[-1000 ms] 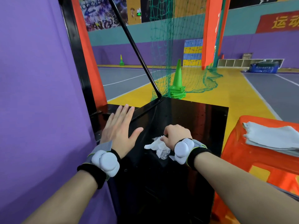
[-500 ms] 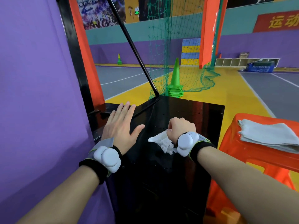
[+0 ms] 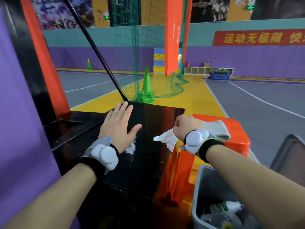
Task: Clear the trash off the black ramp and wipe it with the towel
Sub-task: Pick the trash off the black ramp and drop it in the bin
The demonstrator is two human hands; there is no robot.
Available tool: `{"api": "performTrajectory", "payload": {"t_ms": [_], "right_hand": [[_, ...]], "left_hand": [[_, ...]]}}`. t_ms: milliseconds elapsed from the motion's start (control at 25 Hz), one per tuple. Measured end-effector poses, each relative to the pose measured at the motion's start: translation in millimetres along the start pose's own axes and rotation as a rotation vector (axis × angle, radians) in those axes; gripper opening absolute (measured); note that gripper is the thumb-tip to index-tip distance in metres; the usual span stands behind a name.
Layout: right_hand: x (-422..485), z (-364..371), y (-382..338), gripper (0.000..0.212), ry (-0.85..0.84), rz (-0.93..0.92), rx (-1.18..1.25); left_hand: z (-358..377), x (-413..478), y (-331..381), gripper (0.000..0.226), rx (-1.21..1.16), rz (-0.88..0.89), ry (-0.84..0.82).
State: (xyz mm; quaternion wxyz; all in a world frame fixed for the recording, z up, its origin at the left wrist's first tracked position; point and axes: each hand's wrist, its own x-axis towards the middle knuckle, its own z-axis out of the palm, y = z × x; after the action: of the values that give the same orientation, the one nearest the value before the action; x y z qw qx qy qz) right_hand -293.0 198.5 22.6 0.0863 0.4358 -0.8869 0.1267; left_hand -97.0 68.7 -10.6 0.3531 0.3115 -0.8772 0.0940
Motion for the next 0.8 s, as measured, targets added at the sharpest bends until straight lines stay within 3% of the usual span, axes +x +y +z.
{"api": "performTrajectory", "payload": {"t_ms": [400, 600, 800], "right_hand": [[-74.3, -19.9, 108.3, 0.019, -0.162, 0.239, -0.167], [-77.0, -18.2, 106.4, 0.021, -0.176, 0.260, -0.164], [-54.4, 0.5, 58.0, 0.019, -0.185, 0.175, -0.136]], "left_hand": [[12.1, -1.9, 42.0, 0.070, -0.033, -0.008, -0.128], [9.0, -5.2, 39.3, 0.070, -0.046, -0.012, -0.124], [1.1, -11.2, 9.3, 0.069, -0.008, -0.031, -0.108]]}}
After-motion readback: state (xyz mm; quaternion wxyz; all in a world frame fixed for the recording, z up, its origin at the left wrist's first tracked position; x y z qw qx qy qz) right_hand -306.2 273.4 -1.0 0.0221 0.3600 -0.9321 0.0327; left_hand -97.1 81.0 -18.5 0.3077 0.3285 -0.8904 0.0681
